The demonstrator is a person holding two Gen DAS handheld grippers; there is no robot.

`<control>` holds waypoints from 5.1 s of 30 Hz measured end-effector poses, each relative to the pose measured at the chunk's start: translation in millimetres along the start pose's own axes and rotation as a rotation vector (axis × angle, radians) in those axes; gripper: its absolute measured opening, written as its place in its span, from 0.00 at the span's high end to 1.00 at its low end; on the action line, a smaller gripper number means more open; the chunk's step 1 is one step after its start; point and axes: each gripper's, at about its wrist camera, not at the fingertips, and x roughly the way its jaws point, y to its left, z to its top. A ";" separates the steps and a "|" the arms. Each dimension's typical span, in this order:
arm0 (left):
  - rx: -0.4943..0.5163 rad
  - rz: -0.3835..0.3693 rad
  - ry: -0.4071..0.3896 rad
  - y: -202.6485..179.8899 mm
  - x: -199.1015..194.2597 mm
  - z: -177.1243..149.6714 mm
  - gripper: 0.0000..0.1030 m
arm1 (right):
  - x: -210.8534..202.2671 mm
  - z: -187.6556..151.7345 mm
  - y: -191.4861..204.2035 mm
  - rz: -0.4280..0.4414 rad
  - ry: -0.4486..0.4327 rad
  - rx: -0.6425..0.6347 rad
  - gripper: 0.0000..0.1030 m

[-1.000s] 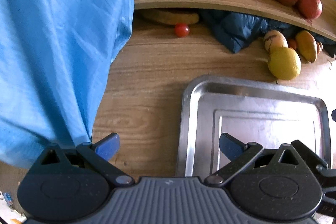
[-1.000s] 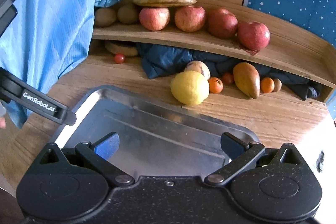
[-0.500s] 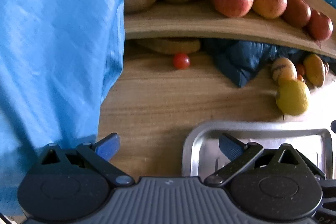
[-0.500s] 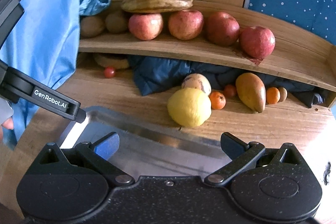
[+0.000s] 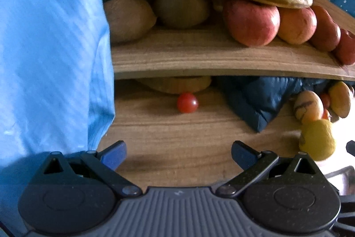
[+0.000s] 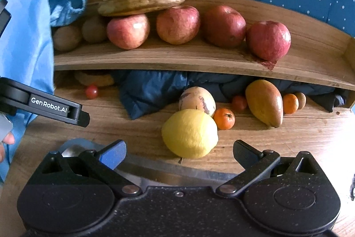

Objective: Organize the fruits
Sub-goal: 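Reach both tools back under the shelf toward the tomato and lemon, then grasp the cherry tomato with the left tool while the right tool grasps the lemon, then carry the cherry tomato and lemon back and lower both onto the steel tray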

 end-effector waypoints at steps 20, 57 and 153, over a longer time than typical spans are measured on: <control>-0.033 -0.048 -0.033 1.7 36.3 31.7 0.24 | 34.9 12.5 -4.7 -0.030 0.039 0.103 0.06; -0.052 -0.109 -0.066 -1.4 37.7 42.6 0.79 | 51.0 8.4 -14.1 -0.040 0.067 0.171 0.32; -0.019 -0.214 -0.022 -61.5 -47.8 -102.9 0.76 | -69.2 -94.6 -43.4 0.128 0.020 0.145 0.34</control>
